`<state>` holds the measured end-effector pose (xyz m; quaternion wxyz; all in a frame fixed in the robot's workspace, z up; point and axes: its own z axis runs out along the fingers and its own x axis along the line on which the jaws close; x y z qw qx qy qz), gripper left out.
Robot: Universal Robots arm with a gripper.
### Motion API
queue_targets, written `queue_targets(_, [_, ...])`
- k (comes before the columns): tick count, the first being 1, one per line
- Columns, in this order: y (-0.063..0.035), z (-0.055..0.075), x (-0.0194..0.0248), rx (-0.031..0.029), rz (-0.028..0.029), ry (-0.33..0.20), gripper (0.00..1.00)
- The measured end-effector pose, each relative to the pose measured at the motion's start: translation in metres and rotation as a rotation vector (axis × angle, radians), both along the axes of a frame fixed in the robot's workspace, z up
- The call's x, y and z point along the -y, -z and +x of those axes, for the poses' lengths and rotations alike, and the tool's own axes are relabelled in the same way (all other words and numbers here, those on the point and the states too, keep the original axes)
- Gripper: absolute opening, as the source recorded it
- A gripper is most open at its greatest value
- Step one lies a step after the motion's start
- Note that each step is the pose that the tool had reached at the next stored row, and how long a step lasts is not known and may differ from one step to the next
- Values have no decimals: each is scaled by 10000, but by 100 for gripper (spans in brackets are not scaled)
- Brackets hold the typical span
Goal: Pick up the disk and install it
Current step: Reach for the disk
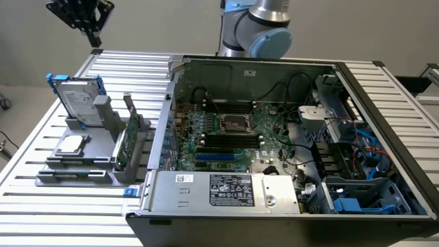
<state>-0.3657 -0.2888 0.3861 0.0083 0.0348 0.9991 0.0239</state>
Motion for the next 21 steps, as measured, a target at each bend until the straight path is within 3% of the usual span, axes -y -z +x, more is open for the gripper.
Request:
queue_targets(9, [90, -393, 99, -4, 0, -1, 11])
queue_targets(17, [141, -653, 237, -35, 0, 0, 11])
queue_targets(21, [157, -749, 327, -51, 0, -2, 11])
